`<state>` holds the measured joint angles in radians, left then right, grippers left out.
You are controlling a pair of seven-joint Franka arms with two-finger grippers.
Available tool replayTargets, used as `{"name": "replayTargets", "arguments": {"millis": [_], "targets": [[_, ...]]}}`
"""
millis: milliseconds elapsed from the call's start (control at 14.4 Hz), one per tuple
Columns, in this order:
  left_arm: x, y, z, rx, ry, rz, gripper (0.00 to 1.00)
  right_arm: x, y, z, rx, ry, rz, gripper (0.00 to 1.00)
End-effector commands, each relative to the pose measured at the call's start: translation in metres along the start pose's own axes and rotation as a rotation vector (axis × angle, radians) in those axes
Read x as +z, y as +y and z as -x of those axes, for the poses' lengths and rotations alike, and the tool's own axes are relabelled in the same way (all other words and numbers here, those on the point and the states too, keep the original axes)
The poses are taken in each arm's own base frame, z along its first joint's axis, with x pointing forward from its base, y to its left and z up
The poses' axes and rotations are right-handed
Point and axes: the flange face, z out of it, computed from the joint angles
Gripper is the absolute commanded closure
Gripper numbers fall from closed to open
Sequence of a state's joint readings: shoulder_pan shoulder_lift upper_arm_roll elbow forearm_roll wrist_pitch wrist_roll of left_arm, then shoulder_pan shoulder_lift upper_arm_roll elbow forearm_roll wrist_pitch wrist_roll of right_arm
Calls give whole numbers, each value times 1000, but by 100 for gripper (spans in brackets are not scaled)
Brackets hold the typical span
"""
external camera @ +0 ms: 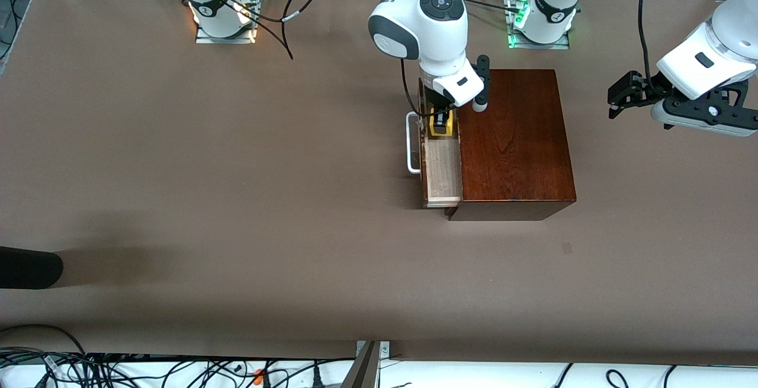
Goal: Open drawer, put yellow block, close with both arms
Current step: 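Lift the yellow cube with the right gripper and carry it over the drawer, then lower the cube into the open drawer and open the right gripper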
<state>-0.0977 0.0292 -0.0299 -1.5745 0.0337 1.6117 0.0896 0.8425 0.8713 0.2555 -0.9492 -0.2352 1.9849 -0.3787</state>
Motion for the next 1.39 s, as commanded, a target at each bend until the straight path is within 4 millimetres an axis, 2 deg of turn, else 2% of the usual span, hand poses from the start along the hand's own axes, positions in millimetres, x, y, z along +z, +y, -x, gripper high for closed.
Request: {"name": "replayTargets", "arguments": {"millis": [0,209,418,975,1184,1253,1323], "targets": [[-6,3,-3,0,2,8,0,-5,3,-4,-19,-1,31,100],[-6,3,-3,0,2,8,0,0,-5,-6,-28,-10,23,100],[-6,3,-3,0,2,8,0,15,-12,-6,-34,-29,13,100],[-6,4,-3,4,2,7,0,42,-20,3,-52,-86,11,100],[-6,4,-3,6,2,7,0,45,-24,3,-52,-90,10,90],[-6,4,-3,4,2,7,0,47,-24,3,-56,-93,8,65],[-6,4,-3,6,2,7,0,47,-25,3,-61,-93,8,11]]}}
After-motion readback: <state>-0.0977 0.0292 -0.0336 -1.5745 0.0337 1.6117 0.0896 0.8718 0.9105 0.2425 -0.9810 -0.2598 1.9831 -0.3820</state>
